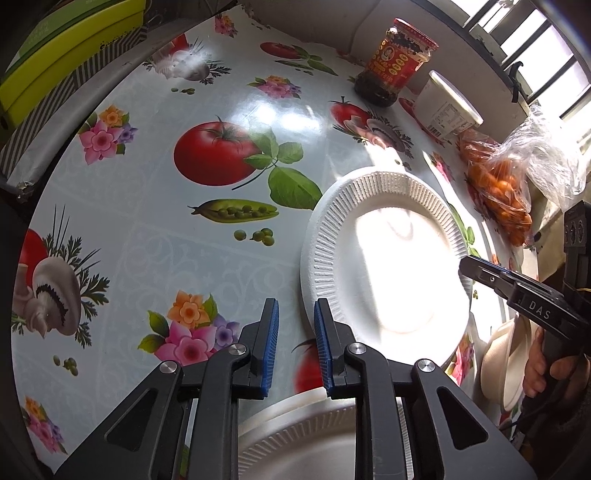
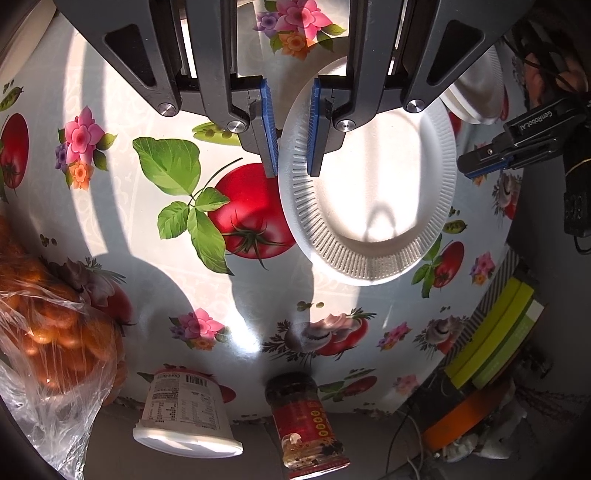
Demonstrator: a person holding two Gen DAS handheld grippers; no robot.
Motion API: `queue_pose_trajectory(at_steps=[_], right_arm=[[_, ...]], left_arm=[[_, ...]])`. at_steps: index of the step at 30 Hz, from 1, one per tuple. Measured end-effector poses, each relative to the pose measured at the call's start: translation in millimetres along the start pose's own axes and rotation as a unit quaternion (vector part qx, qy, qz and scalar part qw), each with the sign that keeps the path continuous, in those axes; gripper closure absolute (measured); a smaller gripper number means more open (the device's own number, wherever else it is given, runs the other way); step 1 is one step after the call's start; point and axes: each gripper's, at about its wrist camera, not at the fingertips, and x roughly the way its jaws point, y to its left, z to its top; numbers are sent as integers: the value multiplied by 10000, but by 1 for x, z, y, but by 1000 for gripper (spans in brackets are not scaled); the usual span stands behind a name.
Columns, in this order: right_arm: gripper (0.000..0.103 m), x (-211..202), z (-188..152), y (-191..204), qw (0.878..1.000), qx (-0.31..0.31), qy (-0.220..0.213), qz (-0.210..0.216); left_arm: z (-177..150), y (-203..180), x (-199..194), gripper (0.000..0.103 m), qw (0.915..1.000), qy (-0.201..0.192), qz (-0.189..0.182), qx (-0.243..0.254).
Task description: Organize plates and bowls
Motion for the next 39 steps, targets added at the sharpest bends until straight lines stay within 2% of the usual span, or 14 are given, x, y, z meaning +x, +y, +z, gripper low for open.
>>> queue_pose_trajectory(at_steps=[4, 17, 24, 27, 30, 39], right_arm=[[87, 1, 0, -1, 10000, 50, 9, 29], [87, 1, -1, -5, 9998, 176, 15, 83], [87, 1, -1, -4, 9998, 163, 20, 82], [87, 1, -1, -4, 9998, 177, 16, 90], [87, 1, -2, -5, 9998, 180, 13, 90], [87, 0, -2, -6, 9997, 216, -7, 92]], left_arm=[[1, 6, 1, 82, 9996, 54, -240, -149], [2, 2, 4, 82, 9983, 115, -547, -164], [0, -2, 3, 82, 9992, 69, -372, -90], [0, -3, 2, 90, 9996, 26, -284, -2], [0, -4, 2, 90, 9996, 29, -275, 21], [3, 1, 6, 91, 9985, 110, -504, -163]])
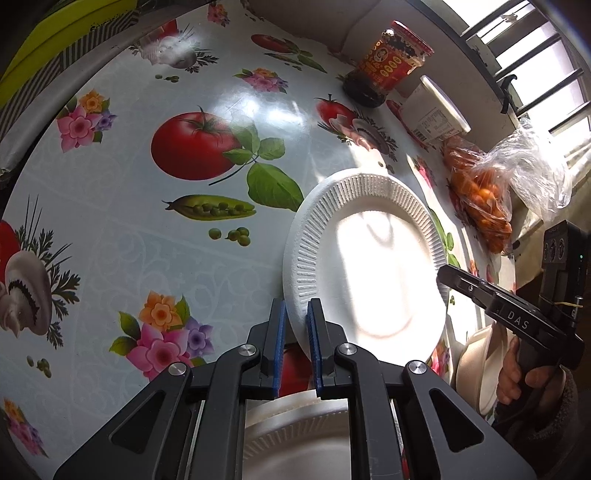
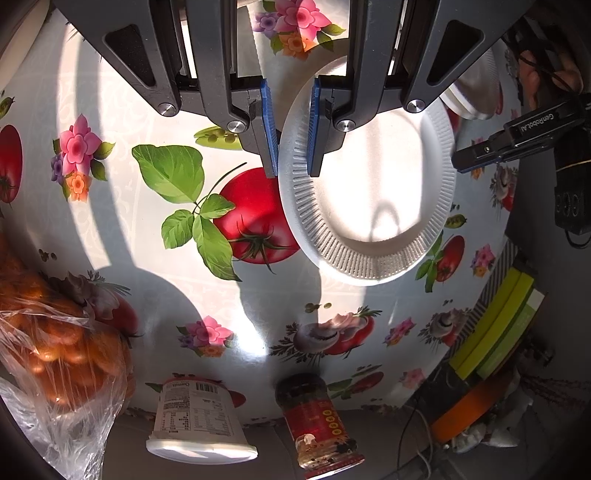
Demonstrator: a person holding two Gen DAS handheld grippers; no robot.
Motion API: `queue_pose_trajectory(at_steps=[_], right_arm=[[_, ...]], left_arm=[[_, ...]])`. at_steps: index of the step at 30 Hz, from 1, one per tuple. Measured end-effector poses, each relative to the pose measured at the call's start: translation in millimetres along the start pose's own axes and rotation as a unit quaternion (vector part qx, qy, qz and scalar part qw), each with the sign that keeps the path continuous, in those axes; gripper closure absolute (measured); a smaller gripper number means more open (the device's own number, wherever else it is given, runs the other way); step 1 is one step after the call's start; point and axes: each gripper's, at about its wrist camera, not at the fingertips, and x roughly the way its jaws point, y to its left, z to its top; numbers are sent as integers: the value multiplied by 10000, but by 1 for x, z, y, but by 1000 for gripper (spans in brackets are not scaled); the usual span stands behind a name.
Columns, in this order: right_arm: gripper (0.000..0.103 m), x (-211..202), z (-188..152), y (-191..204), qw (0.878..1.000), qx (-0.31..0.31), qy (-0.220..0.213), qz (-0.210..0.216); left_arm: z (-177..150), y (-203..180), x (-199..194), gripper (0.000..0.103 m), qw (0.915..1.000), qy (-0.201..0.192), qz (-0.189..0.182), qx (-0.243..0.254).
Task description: Organize plates and bowls
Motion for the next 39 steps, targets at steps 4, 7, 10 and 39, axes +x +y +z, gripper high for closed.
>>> queue_pose_trajectory(at_steps=[4, 7, 10, 39], right_arm=[[87, 0, 1, -1, 10000, 40, -2, 26], [87, 0, 0, -1, 10000, 44, -10, 30], [87, 0, 0, -1, 10000, 47, -20, 15], [87, -31, -2, 12, 9992, 40, -377, 85]], left_arm=[[0, 2, 0, 90, 10000, 2, -67, -47], [0, 1, 2, 90, 10000, 22, -37, -62], [-1, 1, 1, 91, 10000, -7, -15, -59], [0, -9, -35, 91, 9992, -387, -59, 63]])
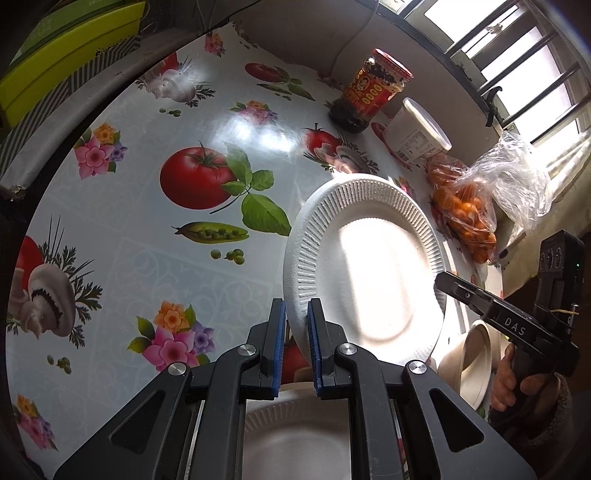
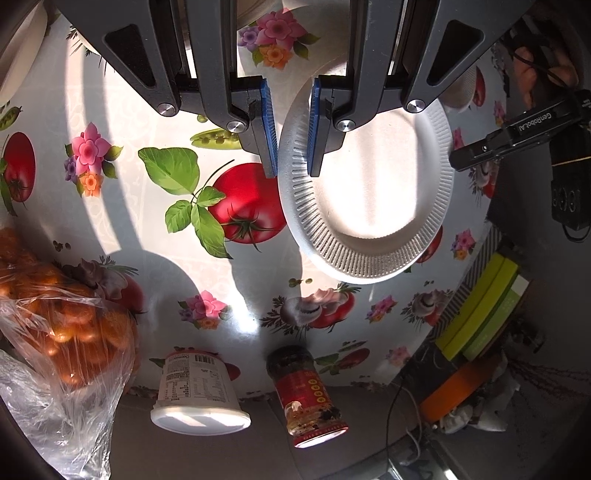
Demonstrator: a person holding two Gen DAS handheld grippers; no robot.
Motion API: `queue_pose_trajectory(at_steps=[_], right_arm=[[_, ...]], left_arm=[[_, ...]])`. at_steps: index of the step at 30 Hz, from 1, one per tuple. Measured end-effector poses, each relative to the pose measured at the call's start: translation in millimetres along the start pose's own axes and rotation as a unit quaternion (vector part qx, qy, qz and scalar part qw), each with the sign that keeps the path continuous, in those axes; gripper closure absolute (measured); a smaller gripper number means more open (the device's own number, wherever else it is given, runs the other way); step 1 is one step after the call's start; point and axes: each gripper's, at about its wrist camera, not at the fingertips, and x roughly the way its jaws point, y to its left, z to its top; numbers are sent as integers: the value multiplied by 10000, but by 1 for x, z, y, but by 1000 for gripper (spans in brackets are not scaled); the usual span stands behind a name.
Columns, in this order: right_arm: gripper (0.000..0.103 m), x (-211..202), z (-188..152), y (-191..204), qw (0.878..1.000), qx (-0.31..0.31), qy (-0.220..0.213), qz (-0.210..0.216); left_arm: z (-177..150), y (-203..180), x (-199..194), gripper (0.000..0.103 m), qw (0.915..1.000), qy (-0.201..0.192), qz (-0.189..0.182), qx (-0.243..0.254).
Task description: Organize plates and bowls
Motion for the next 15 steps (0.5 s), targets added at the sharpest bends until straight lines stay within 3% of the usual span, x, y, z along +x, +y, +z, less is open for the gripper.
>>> queue_pose_trajectory(at_steps=[15], right_arm=[[87, -22, -18, 23, 9998, -165, -131, 66]], left_arm=[[-16, 2, -30, 90, 9998, -191, 37, 71]])
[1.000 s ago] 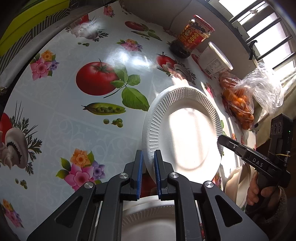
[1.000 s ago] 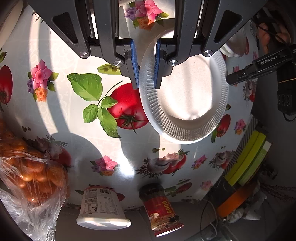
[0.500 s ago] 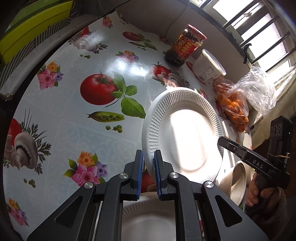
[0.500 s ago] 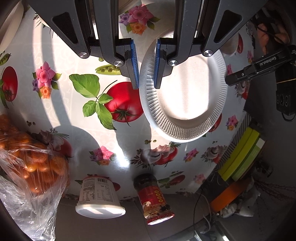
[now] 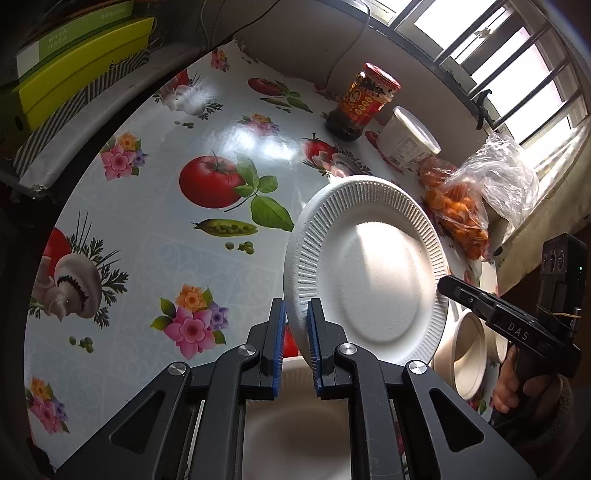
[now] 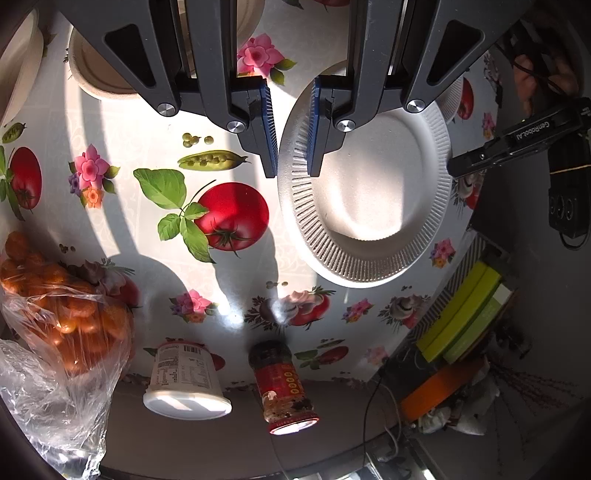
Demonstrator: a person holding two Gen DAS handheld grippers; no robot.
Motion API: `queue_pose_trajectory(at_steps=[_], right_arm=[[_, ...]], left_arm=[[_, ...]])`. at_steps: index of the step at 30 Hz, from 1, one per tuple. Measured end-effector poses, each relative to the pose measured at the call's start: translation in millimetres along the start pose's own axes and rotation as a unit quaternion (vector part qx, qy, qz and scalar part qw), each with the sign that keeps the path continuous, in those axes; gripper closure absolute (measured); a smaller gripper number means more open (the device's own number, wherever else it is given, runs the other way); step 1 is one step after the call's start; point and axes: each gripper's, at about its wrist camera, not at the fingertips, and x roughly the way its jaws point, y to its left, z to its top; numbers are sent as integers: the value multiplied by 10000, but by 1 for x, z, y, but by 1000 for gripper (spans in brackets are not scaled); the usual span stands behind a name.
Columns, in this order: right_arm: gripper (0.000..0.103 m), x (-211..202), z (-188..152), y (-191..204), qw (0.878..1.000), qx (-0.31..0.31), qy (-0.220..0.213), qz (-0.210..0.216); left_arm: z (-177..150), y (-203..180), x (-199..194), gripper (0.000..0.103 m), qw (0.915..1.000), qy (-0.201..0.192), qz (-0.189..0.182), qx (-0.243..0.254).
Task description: Organize plates and bowls
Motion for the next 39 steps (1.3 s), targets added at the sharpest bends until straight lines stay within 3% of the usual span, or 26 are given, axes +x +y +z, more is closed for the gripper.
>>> queue_pose_trajectory(at_steps=[39], right_arm=[[87, -18, -91, 50, 9992, -277, 114, 265]], left_arm=[[-89, 39, -51, 91, 9991, -190, -7, -376]])
